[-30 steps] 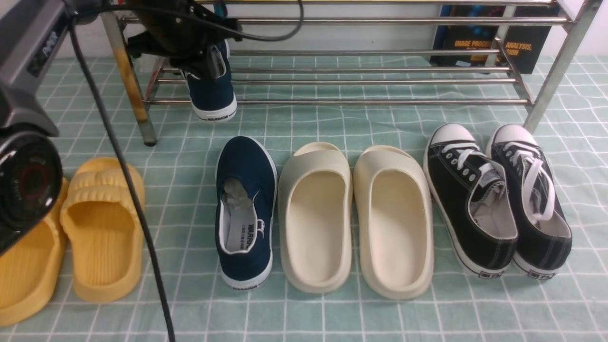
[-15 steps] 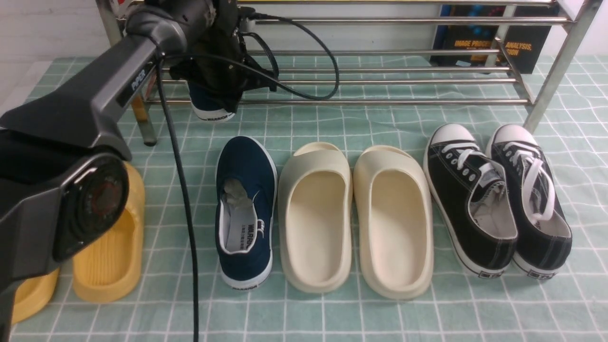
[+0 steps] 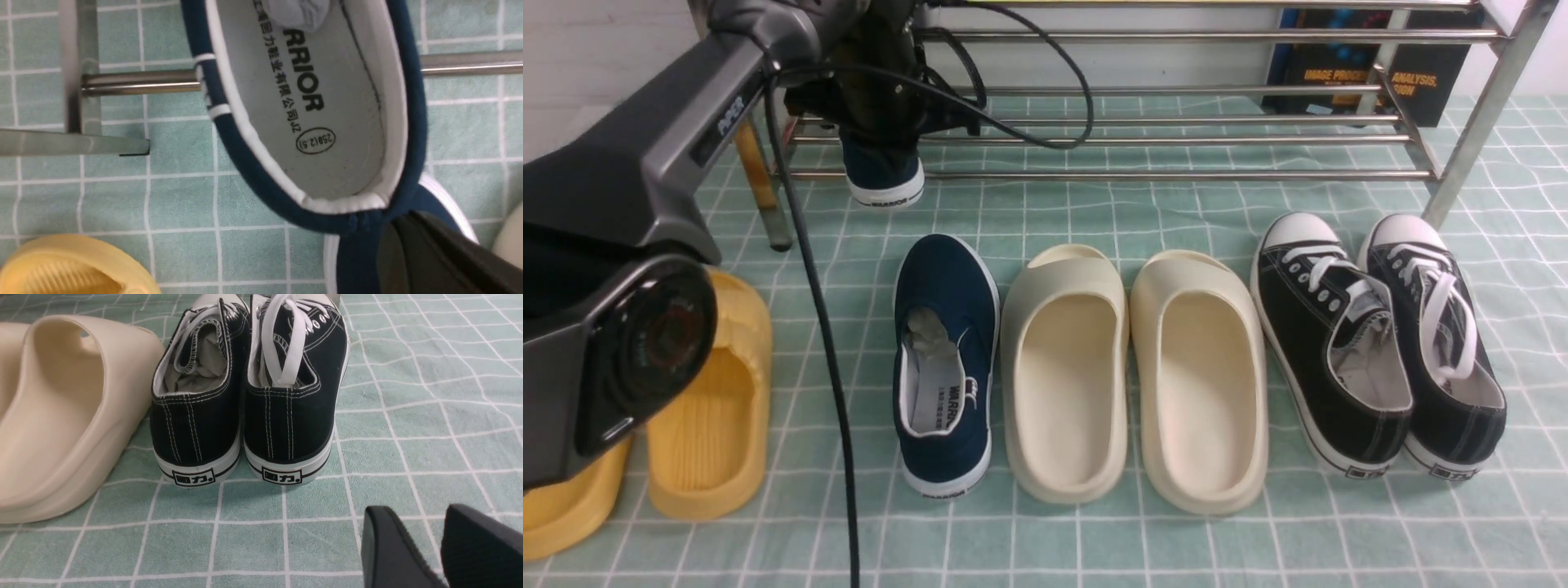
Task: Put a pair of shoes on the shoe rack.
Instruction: Use the left arm to put a shoe into the shoe rack
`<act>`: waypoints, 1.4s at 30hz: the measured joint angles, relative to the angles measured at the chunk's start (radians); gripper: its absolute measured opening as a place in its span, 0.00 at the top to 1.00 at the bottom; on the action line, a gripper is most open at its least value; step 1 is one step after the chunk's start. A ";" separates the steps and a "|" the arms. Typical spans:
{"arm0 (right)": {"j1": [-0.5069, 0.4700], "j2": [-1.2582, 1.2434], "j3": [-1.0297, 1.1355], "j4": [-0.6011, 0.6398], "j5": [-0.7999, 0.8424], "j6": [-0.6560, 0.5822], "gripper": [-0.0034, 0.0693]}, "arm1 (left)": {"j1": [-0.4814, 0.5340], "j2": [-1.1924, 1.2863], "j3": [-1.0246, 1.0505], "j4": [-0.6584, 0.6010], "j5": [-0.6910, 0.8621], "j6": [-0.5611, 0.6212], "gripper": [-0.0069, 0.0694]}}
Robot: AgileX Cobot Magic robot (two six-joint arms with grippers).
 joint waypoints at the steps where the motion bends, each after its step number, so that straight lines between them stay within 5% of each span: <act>1: 0.000 0.000 0.000 0.000 0.000 0.000 0.62 | 0.001 -0.022 0.007 -0.030 0.001 0.007 0.93; 8: 0.000 0.000 0.000 0.000 0.000 0.000 0.62 | -0.009 -0.314 0.337 -0.219 -0.007 0.086 0.93; 13: 0.000 0.000 0.000 0.000 0.000 0.000 0.62 | -0.009 -0.593 0.709 -0.205 -0.037 0.075 0.93; 18: 0.000 0.000 0.000 0.000 0.000 0.000 0.62 | -0.009 -0.847 1.089 -0.243 -0.356 -0.019 0.93; 22: 0.000 0.000 0.000 0.000 0.000 0.000 0.62 | -0.009 -0.819 1.159 -0.276 -0.514 -0.029 0.93; 31: 0.000 0.000 0.000 0.000 0.000 0.000 0.62 | -0.009 -0.486 0.921 -0.243 -0.749 0.020 0.93; 42: 0.000 0.000 0.000 0.000 0.000 0.000 0.62 | -0.005 -0.236 0.668 -0.109 -0.802 0.021 0.93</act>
